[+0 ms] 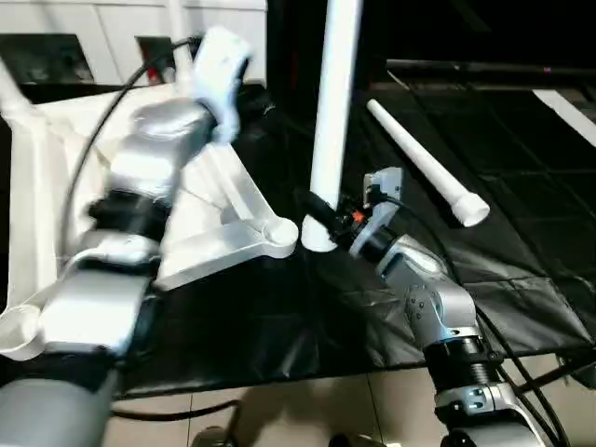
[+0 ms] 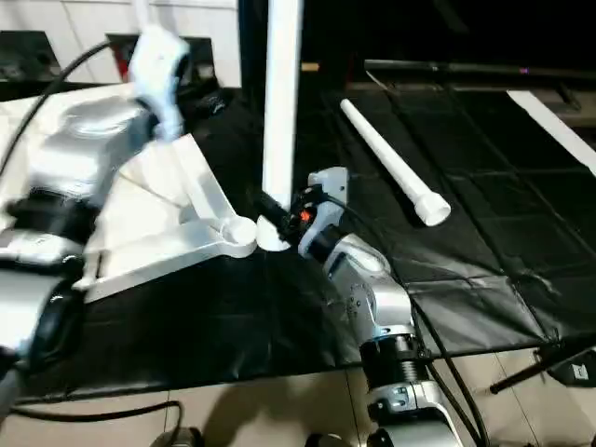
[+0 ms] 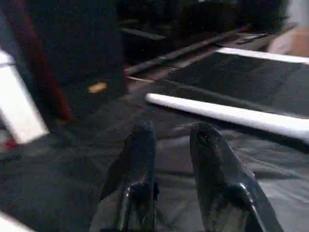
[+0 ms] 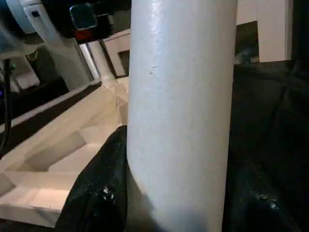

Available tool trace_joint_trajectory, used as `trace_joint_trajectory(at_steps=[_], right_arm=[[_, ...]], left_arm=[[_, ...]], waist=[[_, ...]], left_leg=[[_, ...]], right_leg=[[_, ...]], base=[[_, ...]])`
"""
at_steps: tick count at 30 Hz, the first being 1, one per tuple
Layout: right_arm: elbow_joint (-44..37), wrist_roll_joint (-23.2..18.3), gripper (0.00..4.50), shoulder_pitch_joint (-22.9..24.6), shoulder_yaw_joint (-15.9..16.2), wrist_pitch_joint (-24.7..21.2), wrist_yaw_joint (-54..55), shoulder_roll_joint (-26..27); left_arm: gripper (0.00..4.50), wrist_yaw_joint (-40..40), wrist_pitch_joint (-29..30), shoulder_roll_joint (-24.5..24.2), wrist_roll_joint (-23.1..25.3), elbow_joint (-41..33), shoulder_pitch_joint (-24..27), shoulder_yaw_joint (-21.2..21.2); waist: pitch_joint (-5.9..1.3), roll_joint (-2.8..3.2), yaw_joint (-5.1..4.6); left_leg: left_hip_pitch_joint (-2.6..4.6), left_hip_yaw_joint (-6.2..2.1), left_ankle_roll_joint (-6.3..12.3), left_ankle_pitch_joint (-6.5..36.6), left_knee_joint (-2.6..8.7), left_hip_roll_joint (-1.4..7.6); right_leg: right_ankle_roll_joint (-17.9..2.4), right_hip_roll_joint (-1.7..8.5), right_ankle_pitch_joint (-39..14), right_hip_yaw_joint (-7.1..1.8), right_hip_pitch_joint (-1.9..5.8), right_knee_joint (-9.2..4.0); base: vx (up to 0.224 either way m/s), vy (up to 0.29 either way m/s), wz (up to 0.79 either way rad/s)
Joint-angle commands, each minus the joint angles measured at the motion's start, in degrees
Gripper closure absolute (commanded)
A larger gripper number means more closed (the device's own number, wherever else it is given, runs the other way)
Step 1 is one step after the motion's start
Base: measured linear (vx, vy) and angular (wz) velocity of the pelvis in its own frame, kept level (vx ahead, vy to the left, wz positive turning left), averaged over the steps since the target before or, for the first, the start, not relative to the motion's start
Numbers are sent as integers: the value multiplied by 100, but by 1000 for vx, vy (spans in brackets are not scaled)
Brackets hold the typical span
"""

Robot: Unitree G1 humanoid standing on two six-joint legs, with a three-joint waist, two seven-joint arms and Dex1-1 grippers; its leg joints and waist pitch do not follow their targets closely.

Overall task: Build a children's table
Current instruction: Insert table leg to table base

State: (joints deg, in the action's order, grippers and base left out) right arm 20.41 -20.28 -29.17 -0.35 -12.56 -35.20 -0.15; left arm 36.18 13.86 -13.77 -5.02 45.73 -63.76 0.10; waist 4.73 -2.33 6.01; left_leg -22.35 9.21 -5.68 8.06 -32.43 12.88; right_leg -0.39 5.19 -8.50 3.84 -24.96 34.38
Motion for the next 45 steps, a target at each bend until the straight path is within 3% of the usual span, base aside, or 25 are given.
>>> trace_joint_trajectory(at_steps=[1,6,8,11,14,15,18,23,27,28,32,35,37,38,40,43,45], right_arm=[[-62,57,259,-53,9,120,-10,-32],[-158,96,259,26,58,103,40,-66],[-161,117,259,46,46,196,173,-43],[-133,124,259,14,48,-28,193,-41],[-101,142,259,-7,65,-43,183,-40],[-76,151,259,-19,67,-25,183,-39],[4,220,259,-66,70,59,217,-50],[45,279,259,-84,123,129,225,-102],[-15,304,259,-6,114,214,315,-47],[-66,342,259,60,126,195,399,-30],[-276,441,259,299,93,174,714,37],[-383,369,259,378,8,142,814,93],[-620,181,259,512,-234,68,1115,253],[-799,231,259,622,-303,-90,1413,291],[-878,305,259,683,-302,-221,1564,281],[-1014,613,259,846,-136,-616,1822,152],[-1110,585,259,901,-143,-734,1867,155]], left_arm=[[321,239,92,85,-201,-254,-68,-11],[321,962,592,274,-711,-1127,187,-102],[321,1191,761,300,-939,-1518,300,-189],[321,1567,897,208,-1046,-2177,568,-431],[321,1650,945,164,-1044,-2357,647,-499],[321,1660,954,149,-1022,-2415,676,-523],[321,1613,1014,135,-1002,-2534,731,-509],[321,1365,1070,80,-1029,-2740,835,-341],[321,1024,1056,9,-1055,-2889,940,-92],[321,820,1163,-51,-1092,-3032,1072,84],[321,332,1590,-289,-1095,-3706,1728,517],[321,219,1668,-403,-1006,-3968,2026,600],[321,-87,1657,-537,-709,-4297,2594,738],[321,-447,1613,-531,-437,-4528,3075,847],[321,-609,1612,-481,-332,-4663,3327,881],[321,-1083,1739,-166,-305,-5113,3885,945],[321,-1250,1735,-70,-289,-5267,4073,949]], waist=[[-583,60,40],[-525,62,80],[-522,65,74],[-518,47,58],[-535,64,44],[-534,23,38],[-547,31,39],[-552,8,44],[-549,32,38],[-550,63,39],[-555,45,-33],[-547,60,-52],[-526,60,-75],[-525,72,-82],[-526,79,-110],[-528,82,-94],[-517,72,-90]], left_leg=[[101,121,261,661,240,-83],[118,109,8,1335,279,-52],[115,111,-40,1435,282,-51],[106,100,-67,1505,292,-48],[99,94,-90,1445,285,-52],[97,101,-85,1437,284,-53],[90,106,-70,1230,268,-61],[84,115,-26,1081,255,-67],[88,113,-53,1196,256,-62],[93,108,-73,1208,256,-62],[108,109,-129,1231,260,-53],[109,102,-135,1306,272,-48],[114,93,-147,1464,298,-31],[128,95,-155,1512,302,-26],[127,88,-203,1510,304,-32],[141,100,-252,1592,297,-37],[125,93,-229,1759,304,-42]], right_leg=[[-1591,195,280,-173,495,-194],[-1374,225,-878,-186,461,-275],[-1316,220,-1069,-190,443,-296],[-1200,202,-1271,-185,437,-305],[-1137,185,-1165,-184,433,-287],[-1125,181,-1163,-183,433,-291],[-1125,179,-993,-186,434,-259],[-1140,173,-825,-185,446,-235],[-1081,181,-1006,-186,438,-255],[-1071,177,-1011,-186,431,-249],[-1035,153,-988,-185,418,-239],[-984,152,-1103,-184,409,-248],[-885,154,-1321,-183,388,-273],[-848,148,-1371,-187,370,-285],[-715,134,-1416,-191,370,-286],[-686,110,-1393,-199,341,-303],[-637,116,-1541,-197,338,-333]], base=[[0,0,0],[0,0,0],[0,0,0],[0,0,0],[0,0,0],[0,0,0],[0,0,0],[0,0,0],[0,0,0],[0,0,0],[0,0,0],[0,0,0],[0,0,0],[0,0,0],[0,0,0],[0,0,0],[0,0,0]])
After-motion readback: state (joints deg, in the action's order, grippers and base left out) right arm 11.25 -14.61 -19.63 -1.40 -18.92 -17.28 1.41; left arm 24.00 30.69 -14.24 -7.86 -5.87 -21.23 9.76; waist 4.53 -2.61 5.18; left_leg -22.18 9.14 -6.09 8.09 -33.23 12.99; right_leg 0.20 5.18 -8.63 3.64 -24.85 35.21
